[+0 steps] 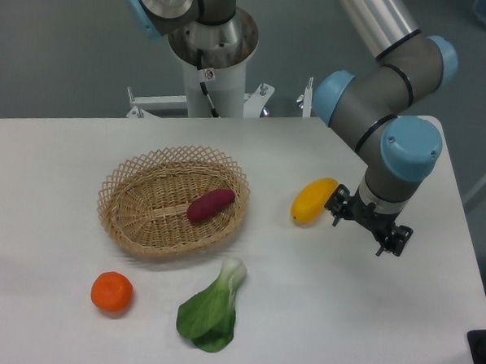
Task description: Pick up the mango from the table
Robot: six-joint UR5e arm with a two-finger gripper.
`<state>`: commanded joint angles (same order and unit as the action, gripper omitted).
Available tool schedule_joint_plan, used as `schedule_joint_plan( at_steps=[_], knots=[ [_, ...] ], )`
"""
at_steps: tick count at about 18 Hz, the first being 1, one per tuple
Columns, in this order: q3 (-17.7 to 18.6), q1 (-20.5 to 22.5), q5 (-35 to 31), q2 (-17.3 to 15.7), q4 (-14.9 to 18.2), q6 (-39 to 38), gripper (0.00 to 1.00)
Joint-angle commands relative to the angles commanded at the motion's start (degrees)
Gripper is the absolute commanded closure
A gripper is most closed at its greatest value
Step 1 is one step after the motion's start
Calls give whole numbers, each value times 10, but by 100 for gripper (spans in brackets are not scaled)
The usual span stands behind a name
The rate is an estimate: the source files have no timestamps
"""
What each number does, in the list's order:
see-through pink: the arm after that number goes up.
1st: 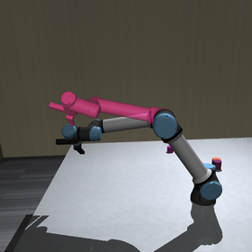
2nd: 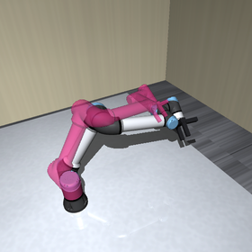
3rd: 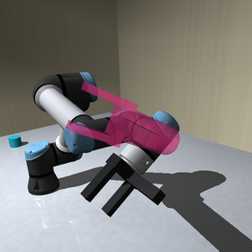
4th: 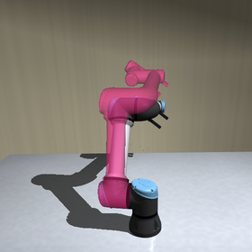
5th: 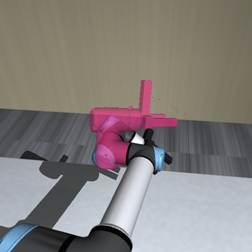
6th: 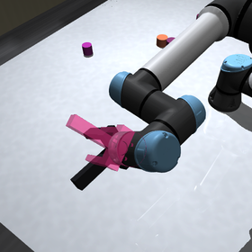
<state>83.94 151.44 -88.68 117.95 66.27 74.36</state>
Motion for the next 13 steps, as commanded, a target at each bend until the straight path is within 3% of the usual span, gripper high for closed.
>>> schedule_joint_plan(
  at_steps=[6, 11, 13],
  knots=[
    [7, 4, 5, -1, 4, -7, 0],
    [58, 7, 3, -30, 1, 10, 0],
    [86, 9, 1, -47, 1, 50, 0]
  ],
)
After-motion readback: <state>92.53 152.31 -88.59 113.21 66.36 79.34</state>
